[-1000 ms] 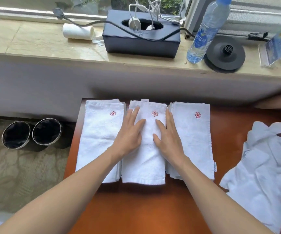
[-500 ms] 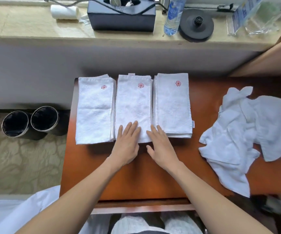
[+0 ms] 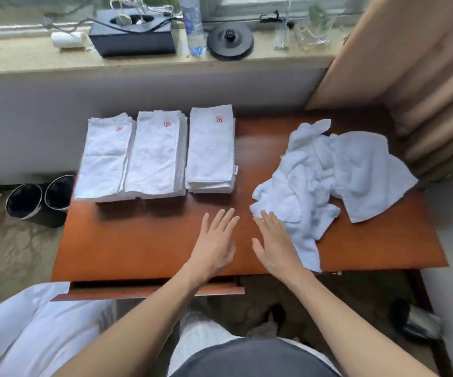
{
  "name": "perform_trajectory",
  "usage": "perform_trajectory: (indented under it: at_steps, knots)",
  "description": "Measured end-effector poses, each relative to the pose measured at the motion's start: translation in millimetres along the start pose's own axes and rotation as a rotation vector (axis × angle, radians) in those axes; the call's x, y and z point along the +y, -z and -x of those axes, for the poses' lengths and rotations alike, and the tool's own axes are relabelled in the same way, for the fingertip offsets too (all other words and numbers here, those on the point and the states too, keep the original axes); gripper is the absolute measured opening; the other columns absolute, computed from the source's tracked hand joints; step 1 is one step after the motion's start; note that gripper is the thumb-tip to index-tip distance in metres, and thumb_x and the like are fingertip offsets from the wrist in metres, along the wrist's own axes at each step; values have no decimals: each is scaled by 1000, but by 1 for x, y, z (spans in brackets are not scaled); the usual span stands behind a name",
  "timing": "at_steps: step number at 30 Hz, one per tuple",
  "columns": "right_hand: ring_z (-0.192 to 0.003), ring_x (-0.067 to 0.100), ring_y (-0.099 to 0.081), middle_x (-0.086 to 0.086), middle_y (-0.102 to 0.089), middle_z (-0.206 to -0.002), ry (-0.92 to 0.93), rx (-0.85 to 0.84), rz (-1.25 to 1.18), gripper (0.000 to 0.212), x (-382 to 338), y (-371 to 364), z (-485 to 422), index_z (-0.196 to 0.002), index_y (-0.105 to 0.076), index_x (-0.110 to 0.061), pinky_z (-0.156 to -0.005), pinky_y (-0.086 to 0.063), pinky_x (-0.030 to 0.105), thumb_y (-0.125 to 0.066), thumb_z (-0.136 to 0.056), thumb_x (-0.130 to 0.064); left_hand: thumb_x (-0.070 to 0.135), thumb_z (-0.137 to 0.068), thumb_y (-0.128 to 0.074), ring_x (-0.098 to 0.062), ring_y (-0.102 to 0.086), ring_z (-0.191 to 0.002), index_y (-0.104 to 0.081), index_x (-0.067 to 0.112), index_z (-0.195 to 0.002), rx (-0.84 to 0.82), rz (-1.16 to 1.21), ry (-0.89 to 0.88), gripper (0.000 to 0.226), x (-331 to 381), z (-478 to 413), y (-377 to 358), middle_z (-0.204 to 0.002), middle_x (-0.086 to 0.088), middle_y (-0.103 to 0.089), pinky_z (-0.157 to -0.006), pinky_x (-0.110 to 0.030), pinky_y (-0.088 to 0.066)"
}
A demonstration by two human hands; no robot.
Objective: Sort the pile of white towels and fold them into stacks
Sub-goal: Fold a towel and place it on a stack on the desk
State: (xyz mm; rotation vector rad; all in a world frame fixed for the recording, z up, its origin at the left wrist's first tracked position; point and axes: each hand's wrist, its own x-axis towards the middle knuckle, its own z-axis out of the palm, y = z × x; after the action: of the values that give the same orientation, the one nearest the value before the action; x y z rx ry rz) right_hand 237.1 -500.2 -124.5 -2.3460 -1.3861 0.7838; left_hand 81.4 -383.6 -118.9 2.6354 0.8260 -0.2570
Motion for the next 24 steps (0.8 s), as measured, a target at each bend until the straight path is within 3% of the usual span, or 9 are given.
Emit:
perform_trajectory:
  at_steps: [9,14,17,24]
  knots:
    - [-159,22,-11,4,-22,-170,-139,142,-45,54,132,92,93,-159,-36,-17,-129,-11,39,-47,-107,-27,33,-105,-42,-22,1,-160,-22,19,-163,75,-4,-178,63,163,-32,-15,-173,2,-7,-127,-51,7]
    - [-158,18,-13,1,-22,-170,-225,158,-62,54,193,123,106,-159,-35,-19,-129,-12,37,-46,-108,-30,41,-105,-38,-20,1,-160,-25,21,-163,57,32,-228,63,217,-58,-35,-173,3,-9,-126,-46,16]
    - [-157,18,-16,1,-25,-169,-245,172,-80,54,223,143,89,-159,-37,-19,-128,-14,37,-47,-107,-29,41,-104,-39,-21,-3,-160,-28,19,-161,36,53,-222,62,236,-92,-36,-172,1,-14,-127,-48,13]
    - [-159,20,-7,1,-18,-171,-241,5,-49,63,273,151,43,-158,-37,-23,-128,-16,40,-59,-99,-21,36,-101,-47,-21,-9,-159,-35,19,-157,-68,89,-234,60,268,-165,-60,-171,2,-18,-127,-50,2]
